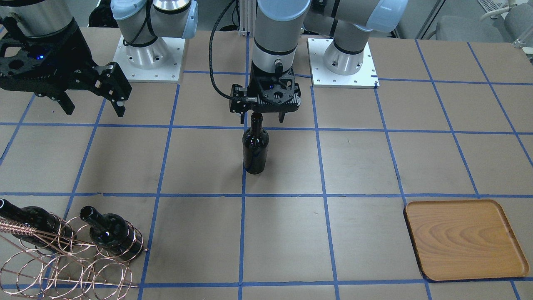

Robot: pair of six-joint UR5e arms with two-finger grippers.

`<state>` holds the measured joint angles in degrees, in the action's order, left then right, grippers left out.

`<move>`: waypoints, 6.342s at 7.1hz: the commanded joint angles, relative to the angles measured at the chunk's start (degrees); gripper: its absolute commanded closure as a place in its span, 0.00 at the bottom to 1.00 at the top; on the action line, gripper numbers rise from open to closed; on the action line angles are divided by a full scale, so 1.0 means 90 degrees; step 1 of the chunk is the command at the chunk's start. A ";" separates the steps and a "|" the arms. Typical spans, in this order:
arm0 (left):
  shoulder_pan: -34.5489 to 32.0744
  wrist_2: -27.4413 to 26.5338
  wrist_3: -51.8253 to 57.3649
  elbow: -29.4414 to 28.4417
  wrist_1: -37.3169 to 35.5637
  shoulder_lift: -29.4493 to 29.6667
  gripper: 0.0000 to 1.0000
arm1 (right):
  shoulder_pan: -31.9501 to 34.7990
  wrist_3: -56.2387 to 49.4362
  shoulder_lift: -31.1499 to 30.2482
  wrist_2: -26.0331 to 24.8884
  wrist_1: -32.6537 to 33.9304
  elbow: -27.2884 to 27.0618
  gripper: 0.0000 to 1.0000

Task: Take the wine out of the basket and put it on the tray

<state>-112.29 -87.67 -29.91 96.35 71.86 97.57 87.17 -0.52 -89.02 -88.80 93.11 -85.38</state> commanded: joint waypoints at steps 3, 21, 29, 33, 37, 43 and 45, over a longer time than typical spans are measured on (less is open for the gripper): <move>-0.0160 -0.0073 -0.0018 0.0066 0.0014 0.0155 0.10 | 0.0002 -0.0010 0.0009 0.0062 -0.0013 -0.0025 0.00; 0.4726 -0.0269 0.5600 -0.0764 0.1362 -0.0735 1.00 | 0.0080 0.0048 -0.0079 -0.0104 0.0143 -0.0015 0.00; 0.5689 0.0102 0.6594 -0.2470 0.0639 0.1334 1.00 | 0.0099 0.0097 -0.0216 0.0219 -0.0238 -0.0035 0.00; 0.5689 0.0190 0.6565 -0.2756 0.0649 0.1902 1.00 | 0.0090 0.0009 -0.0177 0.0228 -0.0299 -0.0025 0.00; 0.5709 0.0093 0.6546 -0.2717 0.0717 0.1952 1.00 | 0.0080 0.0000 -0.0128 0.0122 -0.0179 -0.0035 0.00; 0.5718 -0.0024 0.6546 -0.2590 0.0717 0.1991 0.89 | 0.0080 0.0009 -0.0128 0.0218 -0.0170 -0.0035 0.00; 0.5718 -0.0015 0.6536 -0.2570 0.0717 0.1971 0.33 | 0.0070 0.0009 -0.0128 0.0190 -0.0189 -0.0035 0.00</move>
<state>-60.82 -87.83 28.98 73.07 78.31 115.41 87.86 -0.45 -90.19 -87.01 91.50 -85.69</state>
